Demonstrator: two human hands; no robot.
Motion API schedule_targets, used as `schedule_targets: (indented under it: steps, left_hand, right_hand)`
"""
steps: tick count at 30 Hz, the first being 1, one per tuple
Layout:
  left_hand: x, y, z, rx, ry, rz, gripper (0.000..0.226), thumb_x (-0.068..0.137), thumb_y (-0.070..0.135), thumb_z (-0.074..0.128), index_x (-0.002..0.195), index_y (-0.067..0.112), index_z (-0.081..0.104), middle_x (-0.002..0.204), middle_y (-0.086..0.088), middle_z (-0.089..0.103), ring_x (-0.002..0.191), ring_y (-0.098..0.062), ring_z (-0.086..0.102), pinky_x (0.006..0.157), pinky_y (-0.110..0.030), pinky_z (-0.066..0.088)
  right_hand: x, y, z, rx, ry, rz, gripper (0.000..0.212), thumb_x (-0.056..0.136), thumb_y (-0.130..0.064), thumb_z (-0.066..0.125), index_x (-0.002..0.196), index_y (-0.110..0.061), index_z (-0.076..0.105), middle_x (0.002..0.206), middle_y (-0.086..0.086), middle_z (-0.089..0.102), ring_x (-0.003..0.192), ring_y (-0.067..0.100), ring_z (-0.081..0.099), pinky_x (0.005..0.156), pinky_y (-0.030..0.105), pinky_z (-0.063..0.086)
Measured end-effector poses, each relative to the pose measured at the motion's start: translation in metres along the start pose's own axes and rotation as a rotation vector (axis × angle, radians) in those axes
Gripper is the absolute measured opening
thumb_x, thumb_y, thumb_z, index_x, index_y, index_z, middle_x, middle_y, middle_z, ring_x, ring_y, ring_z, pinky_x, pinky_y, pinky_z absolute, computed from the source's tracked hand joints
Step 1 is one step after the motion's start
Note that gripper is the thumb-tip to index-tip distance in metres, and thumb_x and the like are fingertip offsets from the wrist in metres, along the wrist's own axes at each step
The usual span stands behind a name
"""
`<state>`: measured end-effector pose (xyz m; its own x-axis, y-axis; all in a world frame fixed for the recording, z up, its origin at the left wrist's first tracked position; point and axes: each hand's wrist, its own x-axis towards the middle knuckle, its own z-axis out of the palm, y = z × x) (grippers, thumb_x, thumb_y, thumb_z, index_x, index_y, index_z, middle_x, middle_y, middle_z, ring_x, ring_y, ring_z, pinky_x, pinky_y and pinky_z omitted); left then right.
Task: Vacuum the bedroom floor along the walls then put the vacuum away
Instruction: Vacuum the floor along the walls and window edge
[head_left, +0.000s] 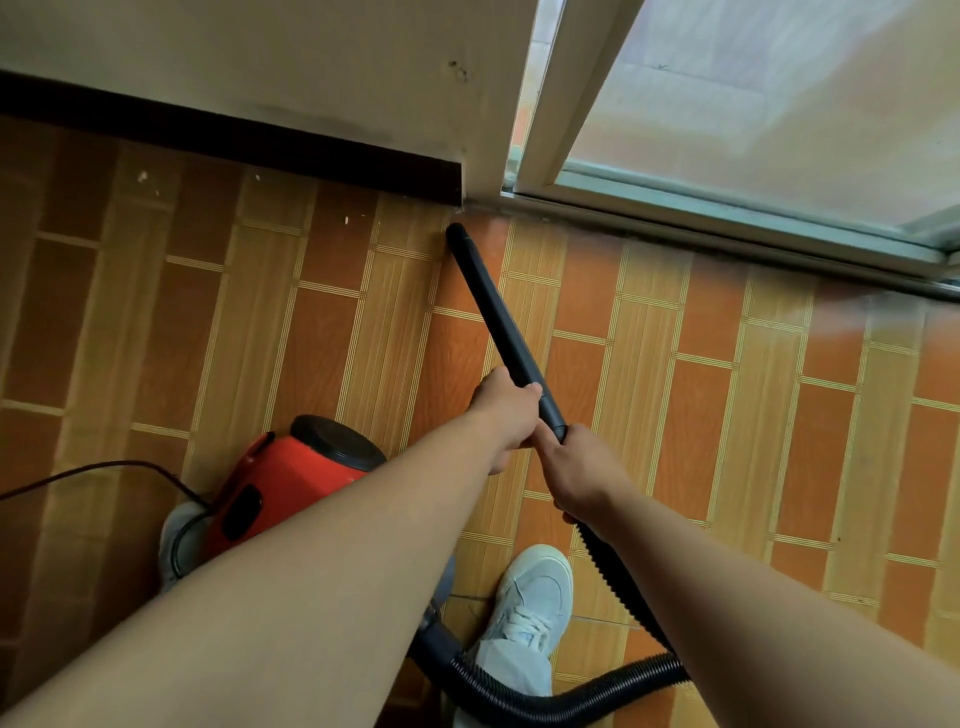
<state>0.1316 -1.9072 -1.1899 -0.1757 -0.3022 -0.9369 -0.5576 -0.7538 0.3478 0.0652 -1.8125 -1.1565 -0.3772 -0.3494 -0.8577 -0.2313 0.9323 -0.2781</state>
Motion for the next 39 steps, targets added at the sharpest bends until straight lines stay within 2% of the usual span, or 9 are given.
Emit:
schedule_targets:
  steps: [10,17,19,21,26,29,31,35,39]
  left_hand:
    - [-0.003,0.011,0.003,0.019,-0.036,0.019,0.024,0.105,0.024,0.052,0.129,0.020,0.050,0.118,-0.007,0.066,0.105,-0.028,0.070,0.094,-0.049,0.060]
    - [-0.002,0.014,-0.016,-0.027,-0.012,0.041,0.015,0.104,0.020,0.054,0.118,0.025,0.050,0.115,-0.009,0.068,0.101,-0.030,0.072,0.089,-0.049,0.062]
    - [-0.001,0.016,-0.016,-0.036,-0.018,0.033,0.017,0.104,0.018,0.055,0.120,0.023,0.050,0.115,-0.010,0.068,0.100,-0.029,0.072,0.088,-0.049,0.062]
    - [-0.003,0.016,-0.013,-0.041,-0.027,0.017,0.018,0.104,0.017,0.056,0.118,0.024,0.047,0.115,-0.009,0.067,0.100,-0.028,0.072,0.088,-0.048,0.063]
    - [-0.008,0.018,-0.008,-0.052,-0.040,0.014,0.022,0.104,0.016,0.057,0.117,0.028,0.043,0.116,-0.008,0.066,0.103,-0.025,0.071,0.089,-0.044,0.062]
    - [-0.009,0.020,-0.010,-0.085,-0.046,0.032,0.042,0.104,0.013,0.057,0.140,0.029,0.042,0.118,-0.008,0.066,0.102,-0.023,0.071,0.080,-0.039,0.064]
    - [-0.009,0.020,-0.012,-0.116,-0.047,0.045,0.071,0.104,0.010,0.056,0.159,0.040,0.022,0.122,-0.006,0.066,0.102,-0.022,0.071,0.074,-0.038,0.065]
    - [-0.010,0.021,-0.013,-0.113,-0.057,0.050,0.083,0.104,0.010,0.056,0.161,0.046,0.008,0.122,-0.004,0.065,0.101,-0.020,0.071,0.073,-0.039,0.065]
    - [-0.010,0.023,-0.017,-0.053,-0.021,0.054,0.086,0.102,0.015,0.059,0.160,0.049,0.005,0.129,-0.005,0.064,0.102,-0.020,0.071,0.087,-0.047,0.063]
  right_hand:
    - [0.001,-0.001,-0.006,0.029,0.010,0.029,0.060,0.099,-0.065,0.038,0.100,-0.008,0.056,0.072,0.012,0.064,0.049,0.027,0.060,0.043,0.034,0.052]
    - [0.009,-0.015,0.002,-0.004,-0.010,0.016,0.066,0.097,-0.069,0.039,0.105,-0.006,0.057,0.076,0.012,0.064,0.051,0.025,0.062,0.041,0.026,0.047]
    - [0.009,-0.015,0.001,-0.027,0.002,0.023,0.060,0.097,-0.069,0.038,0.109,-0.011,0.051,0.085,0.012,0.067,0.061,0.027,0.067,0.046,0.033,0.054]
    - [0.009,-0.015,-0.001,-0.093,0.035,-0.001,0.050,0.098,-0.065,0.037,0.108,-0.017,0.046,0.088,0.010,0.067,0.070,0.028,0.069,0.062,0.044,0.061]
    - [0.012,-0.016,-0.006,-0.212,0.069,-0.046,0.042,0.103,-0.060,0.032,0.107,-0.019,0.043,0.092,0.007,0.061,0.076,0.025,0.061,0.065,0.037,0.048]
    - [0.012,-0.016,-0.007,-0.214,0.085,-0.049,0.044,0.103,-0.062,0.031,0.106,-0.019,0.042,0.093,0.007,0.060,0.079,0.026,0.061,0.067,0.037,0.047]
    - [0.011,-0.014,-0.008,-0.216,0.087,-0.041,0.047,0.102,-0.064,0.030,0.107,-0.019,0.043,0.093,0.008,0.061,0.080,0.027,0.063,0.067,0.039,0.049]
    - [0.008,-0.013,-0.009,-0.232,0.084,-0.044,0.051,0.102,-0.066,0.028,0.108,-0.018,0.045,0.094,0.010,0.063,0.080,0.028,0.063,0.066,0.039,0.050]
    - [0.009,-0.025,-0.004,-0.273,0.078,-0.049,0.051,0.103,-0.065,0.026,0.107,-0.017,0.043,0.098,0.011,0.063,0.084,0.030,0.063,0.070,0.040,0.050]
